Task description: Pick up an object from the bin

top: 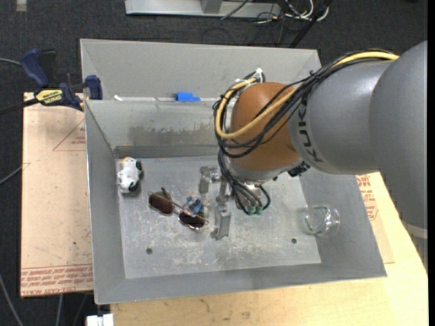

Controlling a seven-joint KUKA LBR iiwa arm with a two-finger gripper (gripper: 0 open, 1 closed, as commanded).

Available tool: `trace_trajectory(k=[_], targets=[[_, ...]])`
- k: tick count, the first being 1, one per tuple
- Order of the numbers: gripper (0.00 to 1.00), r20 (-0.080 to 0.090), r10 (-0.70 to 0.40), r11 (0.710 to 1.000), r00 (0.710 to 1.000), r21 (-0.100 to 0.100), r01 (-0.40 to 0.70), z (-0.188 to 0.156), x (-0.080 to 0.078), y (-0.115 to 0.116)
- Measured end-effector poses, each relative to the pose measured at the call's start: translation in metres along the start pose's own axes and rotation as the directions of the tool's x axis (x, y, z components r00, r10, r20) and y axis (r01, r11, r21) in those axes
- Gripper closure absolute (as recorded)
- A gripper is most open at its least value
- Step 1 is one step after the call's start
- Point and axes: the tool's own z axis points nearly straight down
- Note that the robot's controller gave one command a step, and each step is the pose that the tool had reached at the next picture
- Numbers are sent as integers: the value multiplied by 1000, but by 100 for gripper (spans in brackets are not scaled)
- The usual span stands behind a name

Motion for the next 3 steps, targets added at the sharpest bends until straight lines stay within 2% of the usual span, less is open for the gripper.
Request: trace_trajectory(k=[1,2,3], targets=[[0,2,-129,992,992,-5,129,33,-40,13],[0,2,-196,981,981,-1,196,42,-44,36],[100,0,-311,951,951,-4,311,48,-29,49]])
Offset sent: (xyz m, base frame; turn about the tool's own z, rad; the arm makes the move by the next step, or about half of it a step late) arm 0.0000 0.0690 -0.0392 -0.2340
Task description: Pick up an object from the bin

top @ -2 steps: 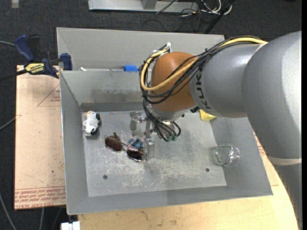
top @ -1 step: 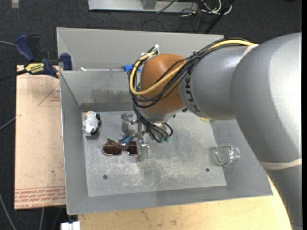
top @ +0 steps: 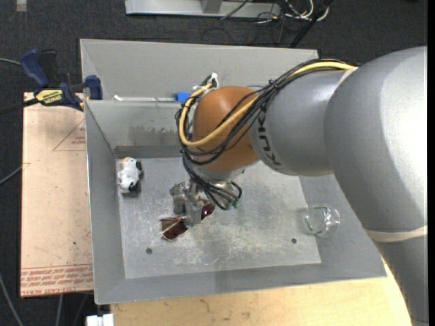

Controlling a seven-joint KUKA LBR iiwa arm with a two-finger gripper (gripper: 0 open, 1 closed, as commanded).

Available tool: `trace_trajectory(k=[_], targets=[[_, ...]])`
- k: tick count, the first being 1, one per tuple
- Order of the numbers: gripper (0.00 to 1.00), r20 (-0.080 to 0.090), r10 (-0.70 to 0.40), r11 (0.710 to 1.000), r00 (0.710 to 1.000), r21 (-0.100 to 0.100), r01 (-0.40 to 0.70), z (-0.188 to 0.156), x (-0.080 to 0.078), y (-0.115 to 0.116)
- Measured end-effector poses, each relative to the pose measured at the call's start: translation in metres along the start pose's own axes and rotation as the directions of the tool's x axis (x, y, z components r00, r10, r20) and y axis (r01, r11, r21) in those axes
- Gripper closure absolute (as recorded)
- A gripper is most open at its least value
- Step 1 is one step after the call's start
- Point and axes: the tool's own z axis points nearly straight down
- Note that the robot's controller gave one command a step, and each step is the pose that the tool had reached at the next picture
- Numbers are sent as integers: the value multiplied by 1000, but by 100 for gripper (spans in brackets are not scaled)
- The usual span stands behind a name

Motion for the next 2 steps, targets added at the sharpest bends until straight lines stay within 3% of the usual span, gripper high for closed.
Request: trace_trajectory(k=[1,2], targets=[[100,1,-33,999,999,0,33,2,-8,-7],[100,0,-43,999,999,0,43,-8,-7,-24]])
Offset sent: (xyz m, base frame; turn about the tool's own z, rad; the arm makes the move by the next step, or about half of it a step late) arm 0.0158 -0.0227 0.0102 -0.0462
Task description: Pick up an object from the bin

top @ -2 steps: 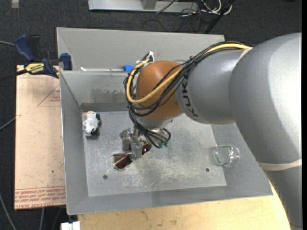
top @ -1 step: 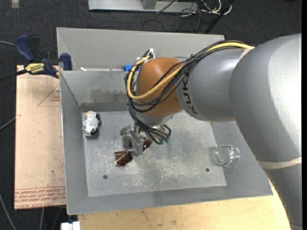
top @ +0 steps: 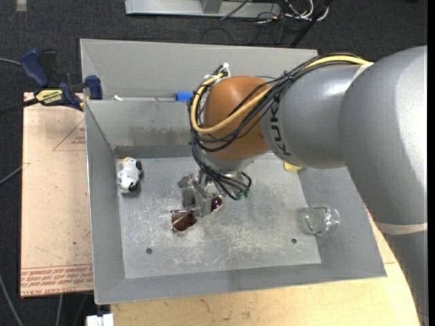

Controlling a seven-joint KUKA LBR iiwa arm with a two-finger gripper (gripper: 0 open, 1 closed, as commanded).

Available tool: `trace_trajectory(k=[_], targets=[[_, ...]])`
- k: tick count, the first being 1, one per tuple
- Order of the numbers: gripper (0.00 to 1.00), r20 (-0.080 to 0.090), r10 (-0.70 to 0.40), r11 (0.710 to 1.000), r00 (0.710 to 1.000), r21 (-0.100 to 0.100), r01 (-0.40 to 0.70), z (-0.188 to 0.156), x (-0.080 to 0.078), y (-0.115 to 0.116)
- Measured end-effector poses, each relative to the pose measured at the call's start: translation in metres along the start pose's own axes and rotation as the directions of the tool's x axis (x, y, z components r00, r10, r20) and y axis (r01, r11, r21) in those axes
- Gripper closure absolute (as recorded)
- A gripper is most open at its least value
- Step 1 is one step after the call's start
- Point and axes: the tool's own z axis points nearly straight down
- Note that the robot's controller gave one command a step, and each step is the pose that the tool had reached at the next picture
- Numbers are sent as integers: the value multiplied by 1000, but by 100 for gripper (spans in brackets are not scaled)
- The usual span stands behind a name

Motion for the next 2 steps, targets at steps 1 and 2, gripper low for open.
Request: trace_trajectory(k=[1,2], targets=[[100,-4,3,1000,1000,1,-3,-5,1,-2],[100,0,-331,944,944,-1,331,-30,13,13]])
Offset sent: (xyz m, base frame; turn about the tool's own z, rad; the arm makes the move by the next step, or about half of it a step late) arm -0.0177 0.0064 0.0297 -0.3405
